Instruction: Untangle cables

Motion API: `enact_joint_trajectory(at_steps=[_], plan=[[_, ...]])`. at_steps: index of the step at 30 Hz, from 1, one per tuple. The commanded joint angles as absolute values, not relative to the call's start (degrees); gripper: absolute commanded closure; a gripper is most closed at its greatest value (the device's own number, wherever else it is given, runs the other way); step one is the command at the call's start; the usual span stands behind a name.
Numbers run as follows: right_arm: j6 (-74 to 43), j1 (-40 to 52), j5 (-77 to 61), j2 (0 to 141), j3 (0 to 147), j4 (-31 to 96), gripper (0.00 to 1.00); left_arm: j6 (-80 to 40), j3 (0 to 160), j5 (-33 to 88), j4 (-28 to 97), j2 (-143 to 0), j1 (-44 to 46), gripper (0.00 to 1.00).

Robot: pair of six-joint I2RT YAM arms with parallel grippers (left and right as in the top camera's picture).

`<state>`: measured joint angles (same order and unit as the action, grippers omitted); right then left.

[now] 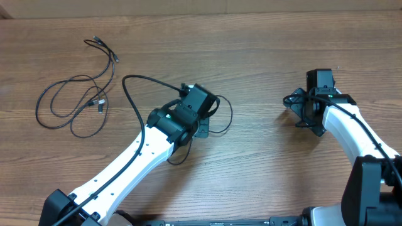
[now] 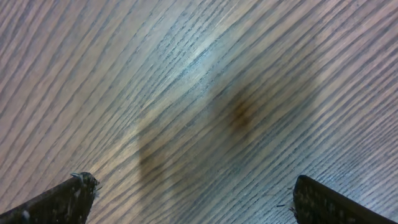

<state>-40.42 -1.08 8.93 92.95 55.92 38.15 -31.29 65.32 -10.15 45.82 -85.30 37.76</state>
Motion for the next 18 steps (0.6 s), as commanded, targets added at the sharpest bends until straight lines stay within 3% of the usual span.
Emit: enact_joint_trajectory(at_steps=[1, 18], plan=[[-40.03, -1.26, 8.97, 92.05, 55.94, 37.85, 0.0, -29.5, 66.26, -15.62, 47.29, -85.86, 37.5, 0.96], [-40.03, -1.26, 8.97, 92.05, 55.94, 37.82, 0.0, -28.27, 75.13, -17.02, 44.71, -77.87, 35.66, 0.96]])
